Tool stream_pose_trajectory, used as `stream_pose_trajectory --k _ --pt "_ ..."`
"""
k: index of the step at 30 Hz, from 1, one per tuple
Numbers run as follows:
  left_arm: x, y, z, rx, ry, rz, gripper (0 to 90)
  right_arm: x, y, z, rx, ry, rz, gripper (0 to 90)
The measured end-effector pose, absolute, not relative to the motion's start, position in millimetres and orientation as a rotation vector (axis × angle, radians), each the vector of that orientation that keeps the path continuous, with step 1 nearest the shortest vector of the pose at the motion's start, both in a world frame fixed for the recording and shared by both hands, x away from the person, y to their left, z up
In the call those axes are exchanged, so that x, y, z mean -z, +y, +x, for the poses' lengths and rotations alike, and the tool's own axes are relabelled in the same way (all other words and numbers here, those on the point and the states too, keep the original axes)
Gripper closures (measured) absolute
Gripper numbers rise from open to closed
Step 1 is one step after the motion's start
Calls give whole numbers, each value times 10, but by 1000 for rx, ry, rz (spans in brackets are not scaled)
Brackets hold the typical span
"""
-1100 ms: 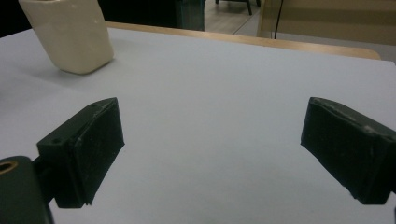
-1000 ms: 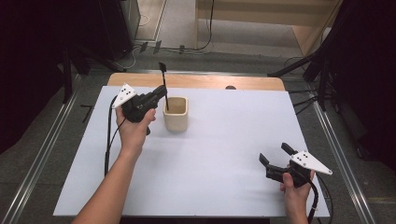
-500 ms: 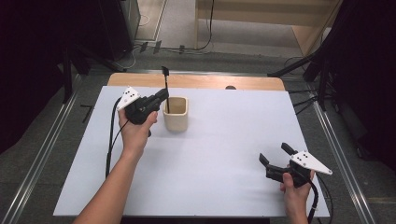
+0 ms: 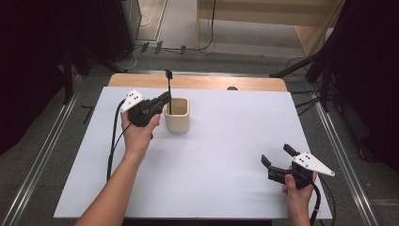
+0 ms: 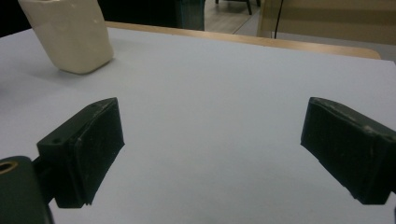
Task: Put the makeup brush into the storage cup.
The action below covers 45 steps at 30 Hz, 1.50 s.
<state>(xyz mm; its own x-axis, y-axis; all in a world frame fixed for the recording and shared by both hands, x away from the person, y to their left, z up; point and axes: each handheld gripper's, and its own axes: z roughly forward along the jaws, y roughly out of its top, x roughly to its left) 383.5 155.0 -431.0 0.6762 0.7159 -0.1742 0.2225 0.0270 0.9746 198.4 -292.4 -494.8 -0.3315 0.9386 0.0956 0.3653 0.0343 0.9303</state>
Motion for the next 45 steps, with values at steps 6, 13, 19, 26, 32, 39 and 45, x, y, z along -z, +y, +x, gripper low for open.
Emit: stream_pose_trajectory --k 6,13,19,26,32,39,45 --pt "4399 1570 3843 -444 823 1547 864 4951 -2925 1985 -1291 1746 1325 65" --pt "4439 1573 3843 -446 827 1565 864 4955 -2914 1990 -1289 1750 1322 65" --pt "4471 1544 3831 -444 821 1586 863 4958 -2921 1990 -1291 1748 1326 65" --pt "4474 1551 3808 -487 852 1642 649 4958 -2926 1990 -1293 1745 1327 65" --pt "4366 1624 3720 -481 921 1670 333 4960 -2924 1992 -1291 1748 1325 65" --pt "4308 1792 3632 -460 893 1677 68 4963 -2919 1993 -1291 1749 1328 65" --pt "4312 1878 3555 -449 855 1689 0 4963 -2920 1992 -1291 1748 1326 65"
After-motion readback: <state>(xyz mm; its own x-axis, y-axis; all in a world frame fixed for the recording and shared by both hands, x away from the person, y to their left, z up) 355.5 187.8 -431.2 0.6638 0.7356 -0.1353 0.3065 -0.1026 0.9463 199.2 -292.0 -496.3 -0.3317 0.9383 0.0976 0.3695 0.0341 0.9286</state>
